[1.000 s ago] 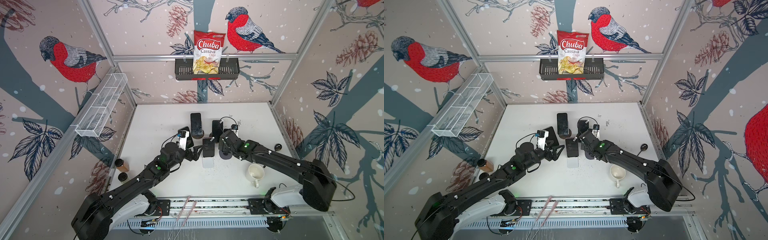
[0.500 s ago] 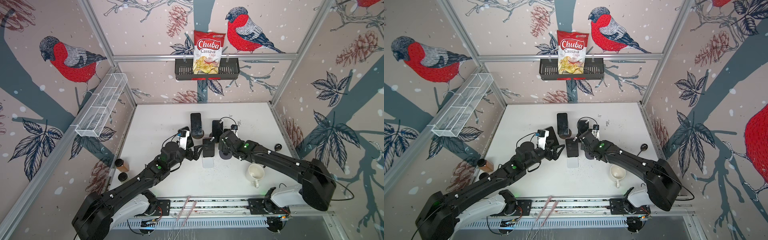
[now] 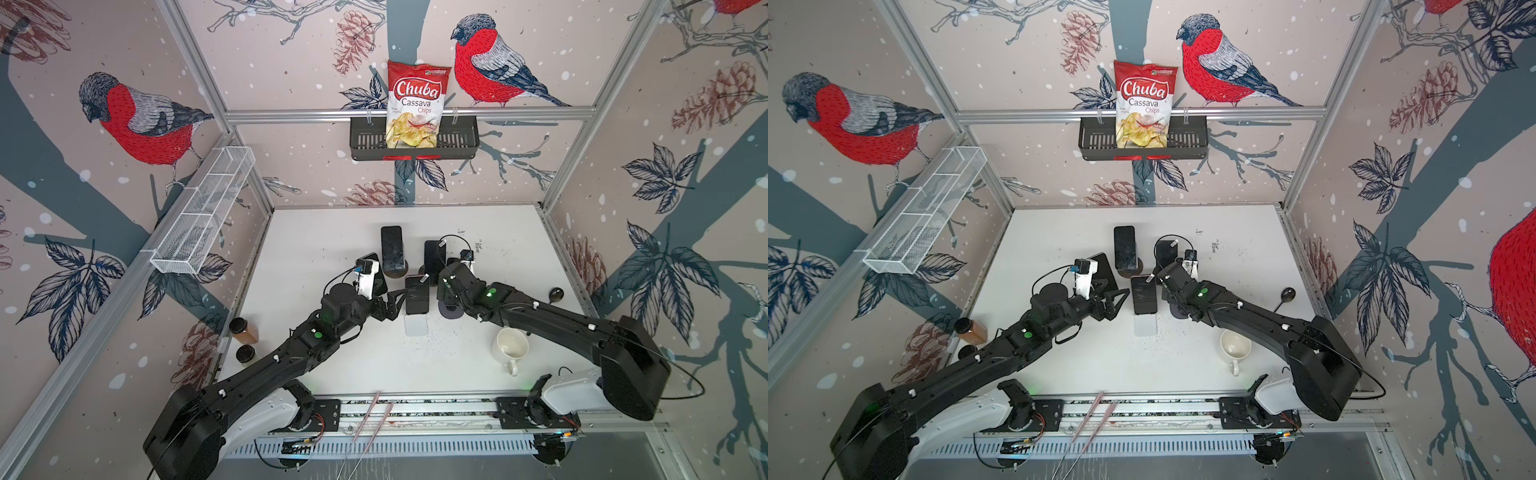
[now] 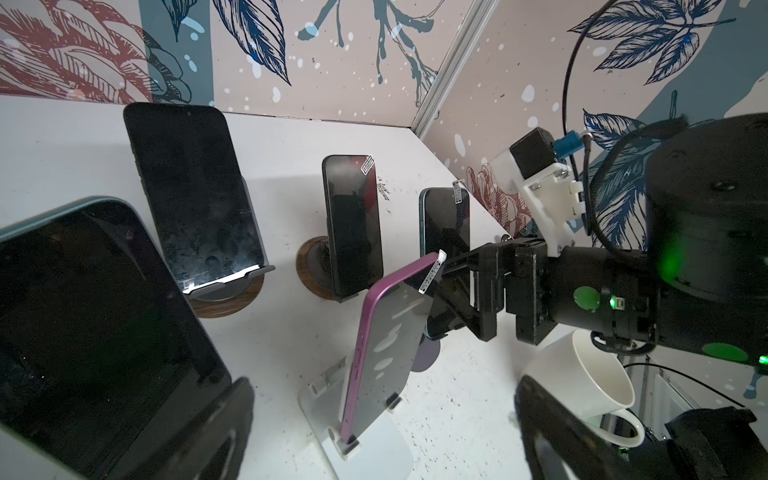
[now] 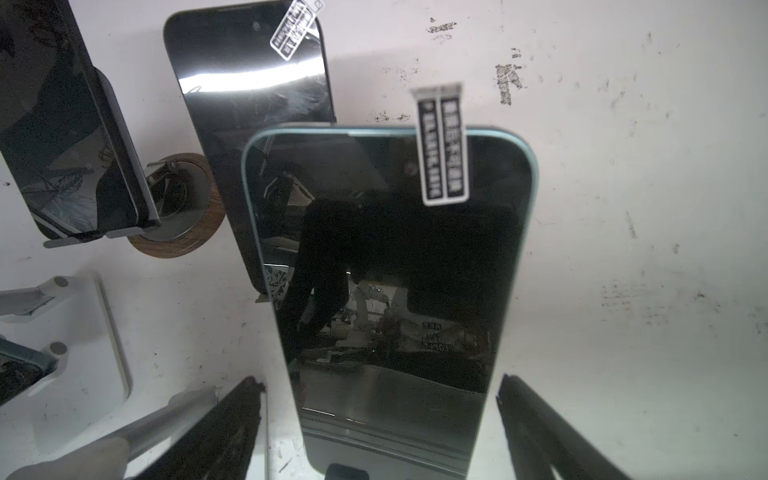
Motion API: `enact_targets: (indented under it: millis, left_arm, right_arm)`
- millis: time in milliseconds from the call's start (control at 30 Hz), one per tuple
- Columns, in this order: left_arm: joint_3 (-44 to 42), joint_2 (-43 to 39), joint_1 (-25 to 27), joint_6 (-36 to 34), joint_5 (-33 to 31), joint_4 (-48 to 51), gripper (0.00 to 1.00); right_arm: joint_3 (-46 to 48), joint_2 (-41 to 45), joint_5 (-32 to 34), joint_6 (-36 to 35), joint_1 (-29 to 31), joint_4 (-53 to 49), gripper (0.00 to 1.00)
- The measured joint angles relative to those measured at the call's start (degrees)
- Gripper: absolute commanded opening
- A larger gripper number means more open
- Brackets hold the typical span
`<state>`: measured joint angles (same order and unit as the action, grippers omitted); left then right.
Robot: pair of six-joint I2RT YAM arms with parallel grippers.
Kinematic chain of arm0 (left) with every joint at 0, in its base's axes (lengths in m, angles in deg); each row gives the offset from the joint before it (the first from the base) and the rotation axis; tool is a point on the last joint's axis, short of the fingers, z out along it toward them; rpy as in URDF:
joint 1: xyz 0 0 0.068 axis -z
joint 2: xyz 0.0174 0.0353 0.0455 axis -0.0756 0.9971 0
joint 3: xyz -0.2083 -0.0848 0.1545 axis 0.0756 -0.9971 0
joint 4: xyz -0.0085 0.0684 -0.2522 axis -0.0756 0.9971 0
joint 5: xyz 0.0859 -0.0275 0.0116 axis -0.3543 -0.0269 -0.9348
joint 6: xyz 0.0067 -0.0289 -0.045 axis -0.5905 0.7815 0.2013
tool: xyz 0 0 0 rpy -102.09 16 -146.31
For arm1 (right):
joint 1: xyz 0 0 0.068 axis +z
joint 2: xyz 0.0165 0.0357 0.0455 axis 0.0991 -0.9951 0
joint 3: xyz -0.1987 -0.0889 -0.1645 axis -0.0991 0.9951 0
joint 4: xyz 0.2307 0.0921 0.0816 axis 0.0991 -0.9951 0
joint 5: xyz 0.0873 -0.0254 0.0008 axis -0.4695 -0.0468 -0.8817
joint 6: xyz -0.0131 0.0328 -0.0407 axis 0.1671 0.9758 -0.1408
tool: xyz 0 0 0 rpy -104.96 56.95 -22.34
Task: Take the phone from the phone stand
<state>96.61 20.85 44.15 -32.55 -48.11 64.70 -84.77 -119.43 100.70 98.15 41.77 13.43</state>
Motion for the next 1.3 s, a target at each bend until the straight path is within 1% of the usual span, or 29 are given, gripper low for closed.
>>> enact_targets:
  millis: [367,467,533,700,833,1067,1300]
  left_arm:
    - [0.0,0.0,0.0,0.0,0.0,0.0,0.97]
    - [0.4,0.0,0.0,0.0,0.1,0.1,0.97]
    - [0.7,0.0,0.0,0.0,0.1,0.1,0.97]
    - [1.0,0.0,0.0,-0.2,0.1,0.2,0.97]
    - [1.4,0.0,0.0,-0.9,0.0,0.5,0.97]
    - [1.9,-0.1,0.0,-1.7,-0.1,1.7,0.97]
    - [1.9,0.0,0.0,-2.2,-0.1,1.7,0.97]
  right_arm:
    - [1.2,-1.1,-0.1,0.0,-0.3,1.7,0.81]
    - [1.2,-1.4,-0.1,0.0,-0.3,1.8,0.77]
    - [1.4,-1.5,-0.2,0.0,-0.3,2.3,0.73]
    - [1.7,-1.5,-0.2,0.0,-0.3,3.1,0.69]
    - [1.8,-1.5,-0.1,0.0,-0.3,3.4,0.62]
    - [1.9,-1.5,-0.1,-0.1,-0.3,3.5,0.61]
    - [1.9,0.8,-0.3,-1.3,-0.5,2.6,0.6]
